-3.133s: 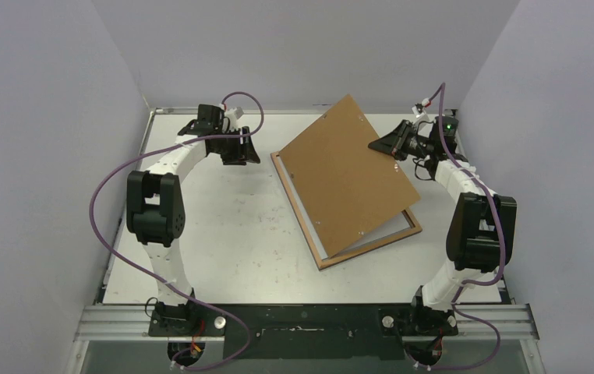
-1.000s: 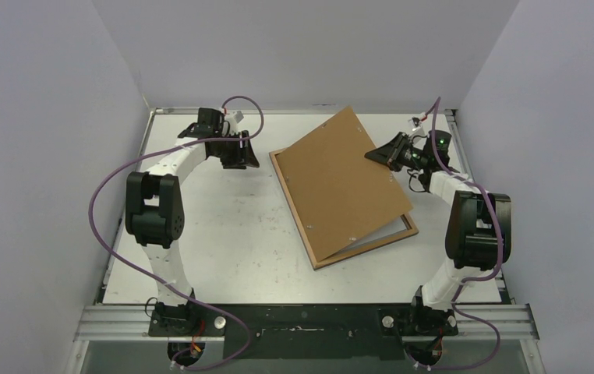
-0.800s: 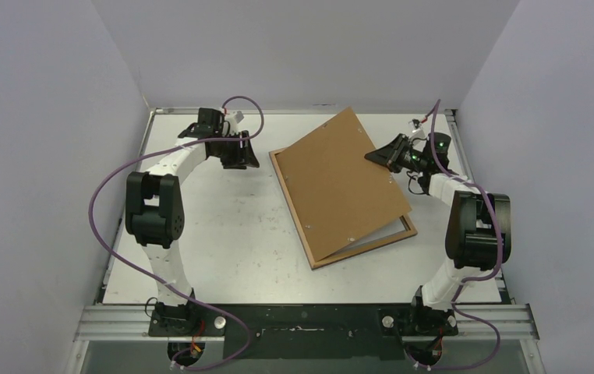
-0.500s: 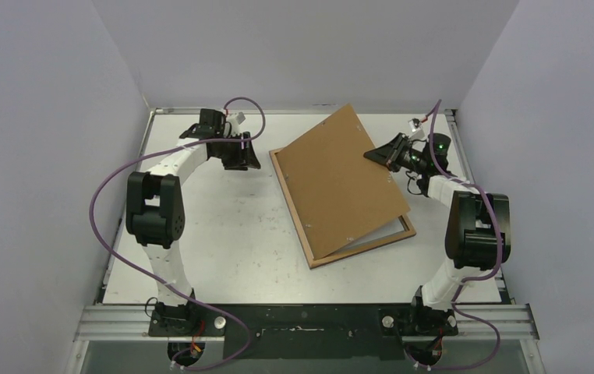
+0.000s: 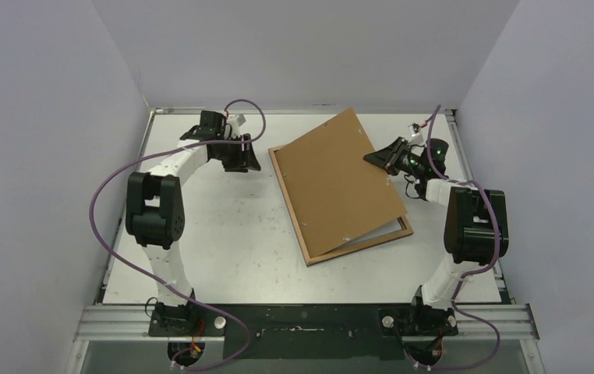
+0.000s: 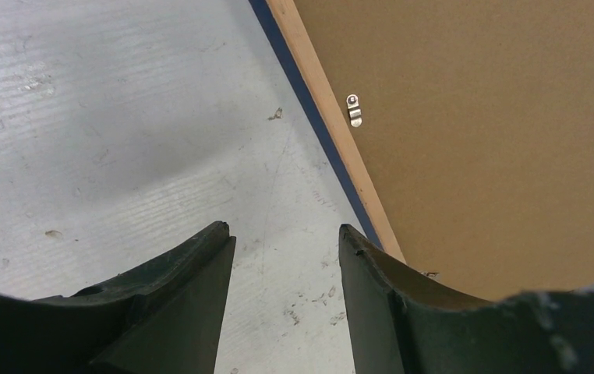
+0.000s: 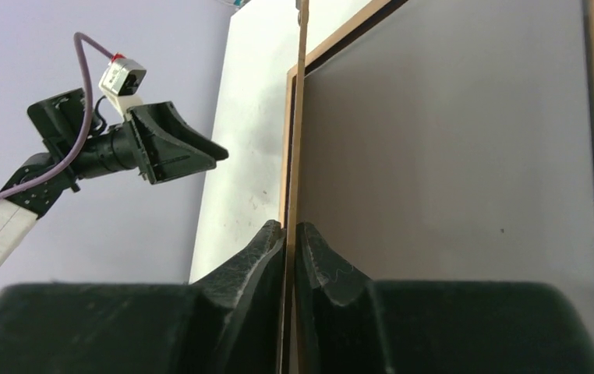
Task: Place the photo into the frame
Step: Place the photo frame item in the photo frame.
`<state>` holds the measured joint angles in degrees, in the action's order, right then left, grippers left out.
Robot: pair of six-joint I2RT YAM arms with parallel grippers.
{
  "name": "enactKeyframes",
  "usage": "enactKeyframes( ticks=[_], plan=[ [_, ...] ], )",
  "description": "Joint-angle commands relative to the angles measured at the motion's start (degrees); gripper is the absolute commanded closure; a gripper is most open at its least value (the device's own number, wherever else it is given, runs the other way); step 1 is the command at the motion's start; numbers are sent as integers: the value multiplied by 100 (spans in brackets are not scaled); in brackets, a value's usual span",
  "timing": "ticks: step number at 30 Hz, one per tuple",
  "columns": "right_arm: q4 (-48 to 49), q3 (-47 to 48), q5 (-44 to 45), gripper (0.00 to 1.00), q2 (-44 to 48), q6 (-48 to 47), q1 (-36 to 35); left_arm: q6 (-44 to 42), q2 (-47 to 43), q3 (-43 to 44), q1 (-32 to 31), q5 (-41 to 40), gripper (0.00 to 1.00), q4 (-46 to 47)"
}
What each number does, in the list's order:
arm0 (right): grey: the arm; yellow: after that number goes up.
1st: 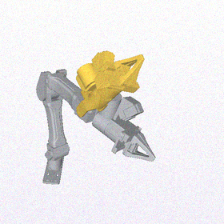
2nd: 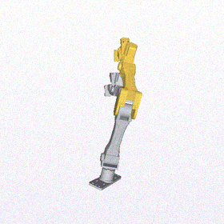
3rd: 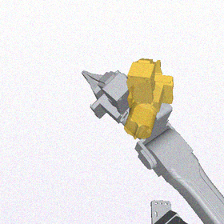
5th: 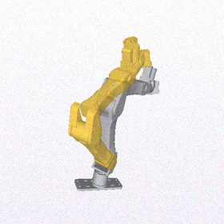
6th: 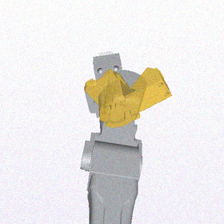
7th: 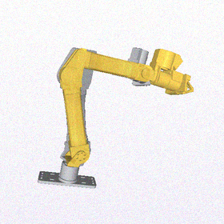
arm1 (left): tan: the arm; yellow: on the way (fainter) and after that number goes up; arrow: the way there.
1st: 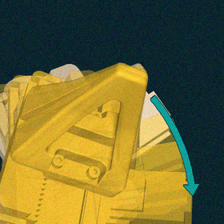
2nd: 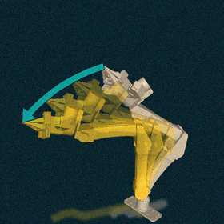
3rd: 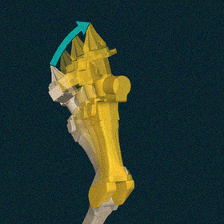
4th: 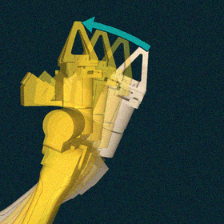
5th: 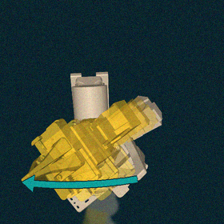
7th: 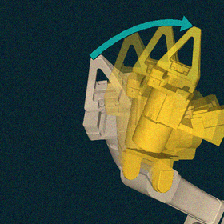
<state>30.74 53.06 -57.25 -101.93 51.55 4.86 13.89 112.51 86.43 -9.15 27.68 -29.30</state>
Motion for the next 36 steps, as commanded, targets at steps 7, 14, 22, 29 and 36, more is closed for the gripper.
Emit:
enactKeyframes(
  ticks=[7, 14, 22, 29, 36],
  plan=[
    [-1415, 313, 689, 67, 444, -1510, -110, -54, -315, -76, -69, 165, 50, 251],
    [-3014, 1057, 1354, 60, 350, -2708, -368, -53, -328, -94, -69, 186, 50, 250],
    [-4424, 1663, 2635, 53, 152, -3613, -838, -18, -318, -79, -72, 233, 51, 250],
    [-5115, 1938, 3896, 50, 79, -3945, -1157, 10, -307, -56, -67, 283, 51, 240],
    [-5194, 2049, 4555, 36, 145, -4091, -1408, 43, -309, -49, -78, 318, 52, 240]
  ],
)
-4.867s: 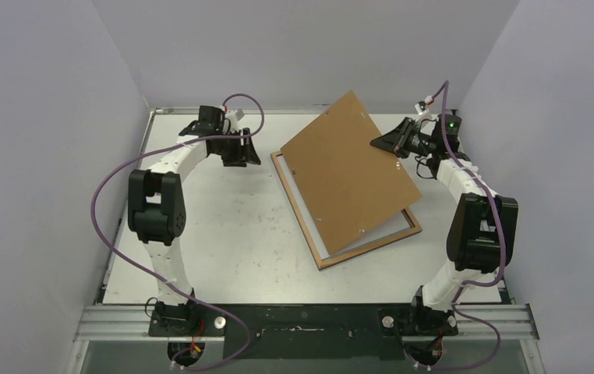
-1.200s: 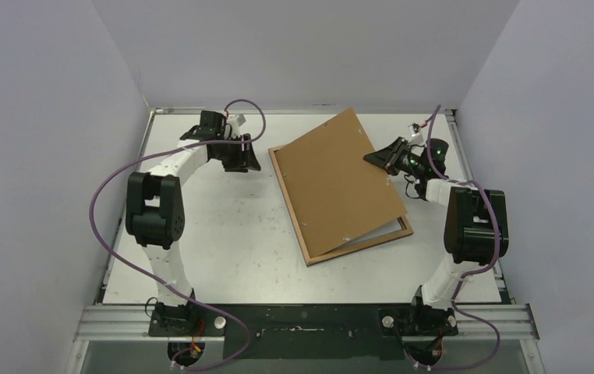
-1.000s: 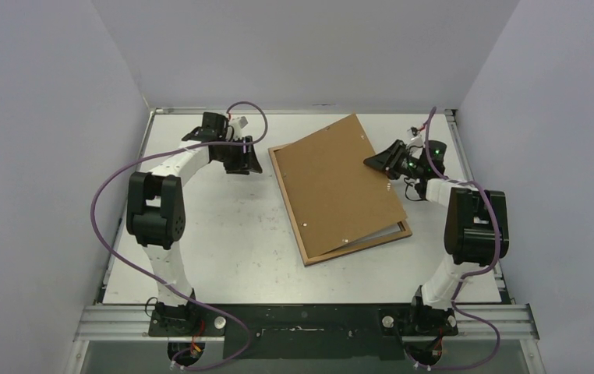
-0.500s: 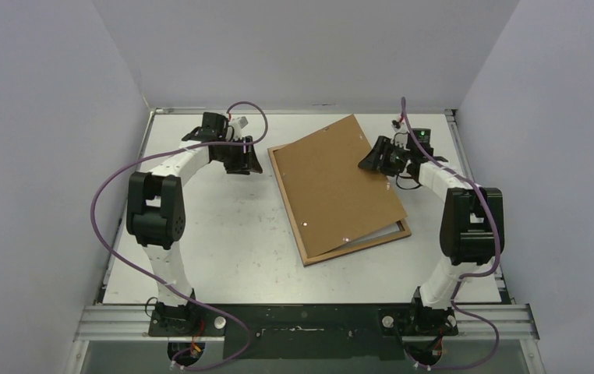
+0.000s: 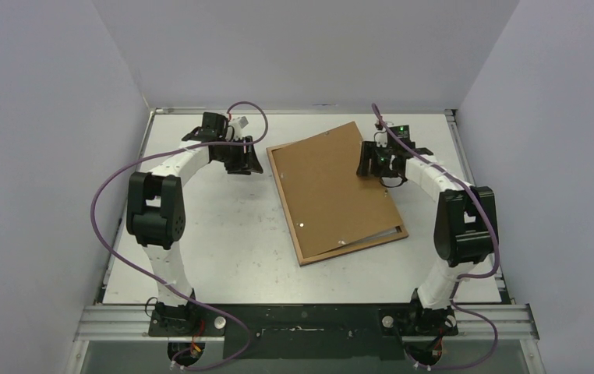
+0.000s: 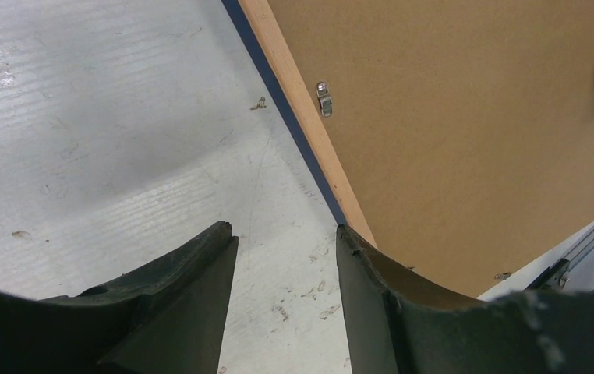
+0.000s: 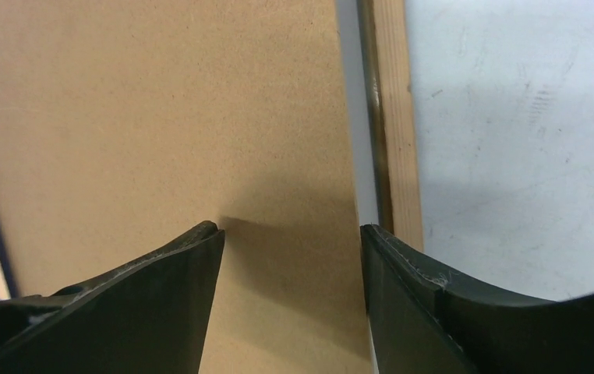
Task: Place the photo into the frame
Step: Place the photo frame item in the photo frame.
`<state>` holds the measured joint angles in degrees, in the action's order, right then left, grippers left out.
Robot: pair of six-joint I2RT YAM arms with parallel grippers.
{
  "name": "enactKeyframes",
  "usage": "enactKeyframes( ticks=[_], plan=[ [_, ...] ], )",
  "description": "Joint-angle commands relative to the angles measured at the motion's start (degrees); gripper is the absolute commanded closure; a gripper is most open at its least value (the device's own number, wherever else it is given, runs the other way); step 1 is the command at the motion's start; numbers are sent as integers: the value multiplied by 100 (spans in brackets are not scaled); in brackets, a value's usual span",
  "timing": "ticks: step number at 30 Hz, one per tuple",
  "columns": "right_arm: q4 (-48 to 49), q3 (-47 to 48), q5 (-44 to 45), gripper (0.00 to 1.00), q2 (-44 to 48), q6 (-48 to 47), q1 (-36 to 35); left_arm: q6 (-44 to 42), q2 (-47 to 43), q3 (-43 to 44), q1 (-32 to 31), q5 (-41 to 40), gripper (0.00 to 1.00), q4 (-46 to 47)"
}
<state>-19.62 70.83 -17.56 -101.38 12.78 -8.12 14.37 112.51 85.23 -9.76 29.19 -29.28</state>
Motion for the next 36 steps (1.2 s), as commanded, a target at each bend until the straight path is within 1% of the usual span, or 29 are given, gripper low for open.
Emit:
enactKeyframes(
  ticks=[1, 10, 15, 17, 20, 22, 25, 28, 31, 33, 36],
  plan=[
    [-157, 278, 597, 36, 82, -214, -126, -10, -311, 79, -17, 176, 52, 238],
    [-213, 389, 824, 33, 15, -306, -318, -13, -337, 51, -8, 233, 53, 223],
    [-364, 508, 1108, 32, 50, -399, -415, 2, -328, 86, -8, 251, 54, 203],
    [-340, 490, 1115, 34, 93, -408, -427, -7, -333, 99, -8, 254, 54, 199],
    [-252, 437, 1121, 39, 173, -370, -435, -13, -314, 115, -8, 241, 54, 195],
    [-184, 409, 1173, 42, 224, -312, -429, -42, -291, 149, -8, 217, 54, 186],
    [-94, 393, 1486, 41, 265, -191, -386, -110, -221, 244, -6, 218, 54, 118],
    [109, 373, 1731, 38, 213, -51, -284, -222, -171, 347, -8, 225, 52, -41],
    [312, 428, 1670, 36, 0, 45, -115, -297, -196, 283, -8, 232, 51, -128],
    [442, 457, 1356, 35, -186, 169, 26, -304, -262, 161, -6, 234, 50, -92],
    [654, 429, 1130, 34, -433, 266, 122, -263, -278, 54, -15, 323, 48, -65]
  ],
)
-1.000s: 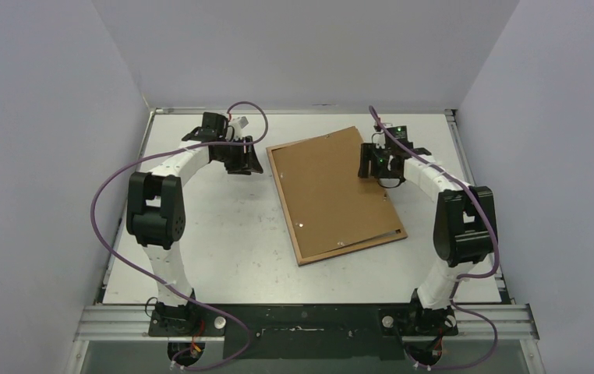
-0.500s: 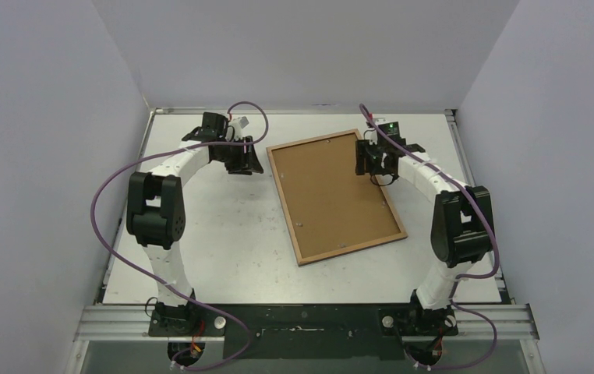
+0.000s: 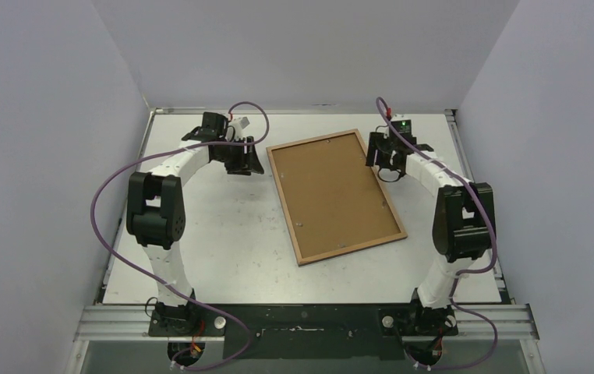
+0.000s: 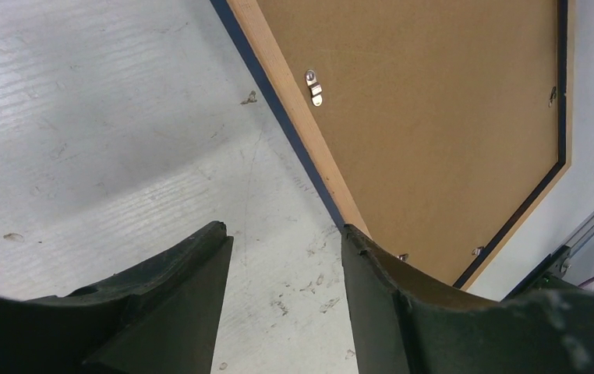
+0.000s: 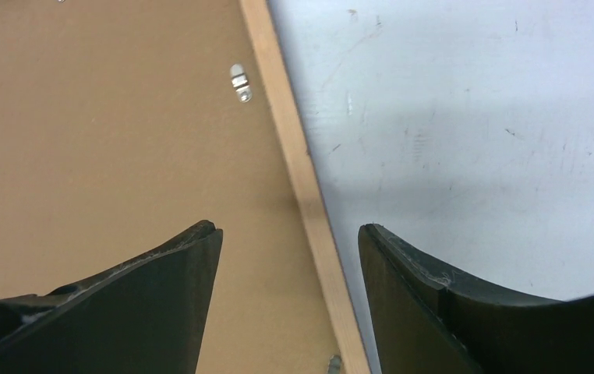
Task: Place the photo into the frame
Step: Place the photo frame item in the photo frame.
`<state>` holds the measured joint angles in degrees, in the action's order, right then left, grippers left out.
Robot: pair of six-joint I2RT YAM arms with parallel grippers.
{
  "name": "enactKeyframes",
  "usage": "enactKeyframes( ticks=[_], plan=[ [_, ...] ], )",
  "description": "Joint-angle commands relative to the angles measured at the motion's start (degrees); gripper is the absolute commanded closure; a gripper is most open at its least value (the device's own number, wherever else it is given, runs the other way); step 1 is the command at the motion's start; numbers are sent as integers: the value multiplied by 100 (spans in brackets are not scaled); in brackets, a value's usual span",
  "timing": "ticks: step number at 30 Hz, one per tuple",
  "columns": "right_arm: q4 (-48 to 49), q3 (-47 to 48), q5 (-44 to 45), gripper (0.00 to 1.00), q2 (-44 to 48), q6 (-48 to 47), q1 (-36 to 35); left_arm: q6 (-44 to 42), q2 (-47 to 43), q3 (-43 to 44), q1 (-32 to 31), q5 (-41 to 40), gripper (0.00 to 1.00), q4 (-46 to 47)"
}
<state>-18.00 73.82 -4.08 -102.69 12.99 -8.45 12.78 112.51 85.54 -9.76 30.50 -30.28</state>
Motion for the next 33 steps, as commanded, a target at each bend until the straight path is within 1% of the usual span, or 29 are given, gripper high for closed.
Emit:
enactKeyframes(
  ticks=[1, 5, 7, 13, 18, 22, 26, 29, 33],
  plan=[
    [573, 110, -308, 34, -364, 276, 162, -82, -272, 1, -21, 217, 47, 38],
    [733, 28, -535, 34, -579, 398, 201, -65, -256, 9, -59, 225, 40, 70],
    [815, -82, -631, 34, -613, 454, 205, -45, -228, 52, -70, 223, 39, 89],
    [994, -454, -727, 35, -475, 502, 204, -29, -101, 130, -133, 162, 39, 66],
    [1100, -754, -724, 36, -166, 497, 197, -45, -36, 99, -182, 111, 40, 73],
    [937, -557, -829, 36, 87, 478, 186, -55, -10, 101, -195, 97, 41, 76],
    [841, -363, -675, 35, 299, 478, 246, -73, 54, 121, -272, 42, 42, 56],
    [713, -278, -369, 35, 259, 390, 302, -103, 122, 121, -385, 7, 43, 53],
    [843, -441, -350, 35, 99, 407, 339, -152, 242, 142, -542, -42, 43, 40]
  ],
)
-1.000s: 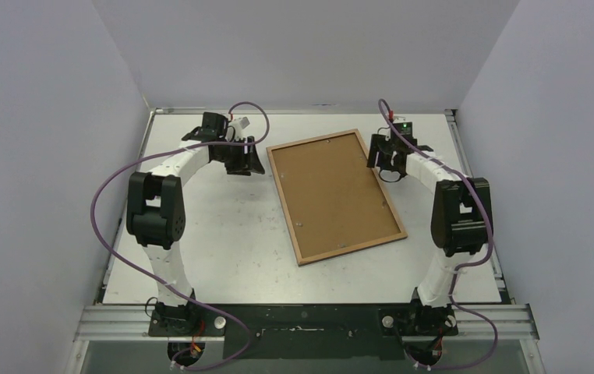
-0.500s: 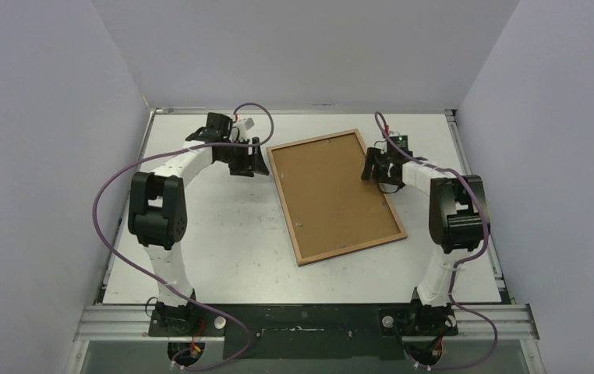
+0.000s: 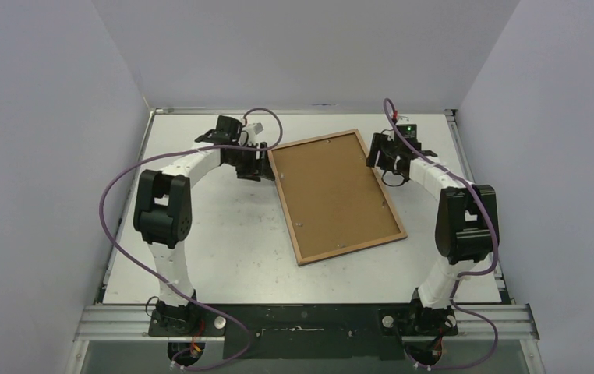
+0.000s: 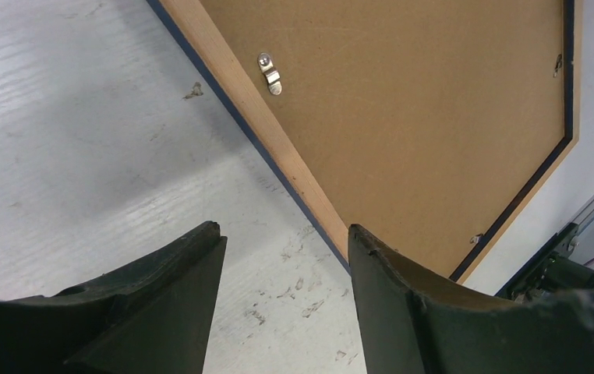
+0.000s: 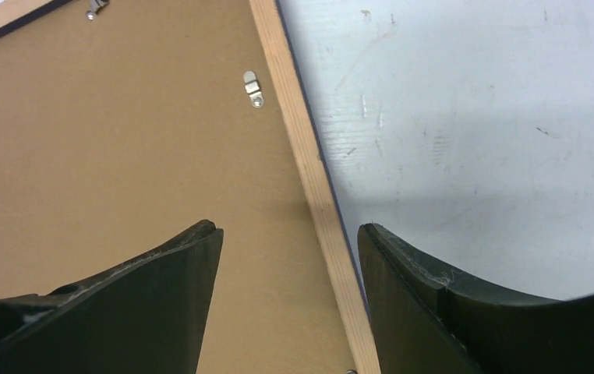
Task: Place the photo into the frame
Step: Place the photo frame item in the photo frame, then install the photo frame at the center of the board.
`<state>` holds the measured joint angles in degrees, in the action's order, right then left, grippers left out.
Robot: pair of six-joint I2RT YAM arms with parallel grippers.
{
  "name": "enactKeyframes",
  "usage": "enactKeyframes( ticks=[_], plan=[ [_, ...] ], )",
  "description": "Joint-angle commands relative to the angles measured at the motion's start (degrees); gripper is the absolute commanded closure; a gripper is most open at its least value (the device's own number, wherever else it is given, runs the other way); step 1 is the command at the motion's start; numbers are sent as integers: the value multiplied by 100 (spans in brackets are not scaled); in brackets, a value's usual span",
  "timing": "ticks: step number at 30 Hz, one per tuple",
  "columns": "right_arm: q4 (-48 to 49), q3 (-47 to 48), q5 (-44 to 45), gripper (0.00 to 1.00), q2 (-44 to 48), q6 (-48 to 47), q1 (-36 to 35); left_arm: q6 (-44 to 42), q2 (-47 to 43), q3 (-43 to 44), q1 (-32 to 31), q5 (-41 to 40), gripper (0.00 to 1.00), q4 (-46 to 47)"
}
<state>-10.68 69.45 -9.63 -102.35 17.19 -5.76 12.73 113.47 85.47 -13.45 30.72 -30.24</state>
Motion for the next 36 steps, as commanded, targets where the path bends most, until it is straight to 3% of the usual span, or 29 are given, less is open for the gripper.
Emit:
enactKeyframes(
  ticks=[1, 8, 13, 18, 22, 26, 36],
  plan=[
    [177, -96, 173, 35, 36, 13, 67, -148, 182, 158, -213, -72, 43, 36],
    [481, -563, 481, 41, 483, 86, -204, -270, 282, 144, -309, -10, 47, -46],
    [172, -338, 865, 62, 857, -106, -1138, -661, -6, -200, -322, -31, 49, -201],
    [233, -348, 727, 86, 584, 132, -2162, -1087, -329, -846, -487, -46, 49, -204],
    [470, -360, 640, 94, 216, 340, -2719, -1033, -451, -1157, -608, -81, 50, -142],
    [874, -559, 358, 95, 26, 695, -2945, -435, -569, -1494, -616, -17, 52, 395],
    [1297, -1068, 776, 95, 50, 702, -3585, 458, -744, -1944, -649, -234, 53, 1019]
  ],
)
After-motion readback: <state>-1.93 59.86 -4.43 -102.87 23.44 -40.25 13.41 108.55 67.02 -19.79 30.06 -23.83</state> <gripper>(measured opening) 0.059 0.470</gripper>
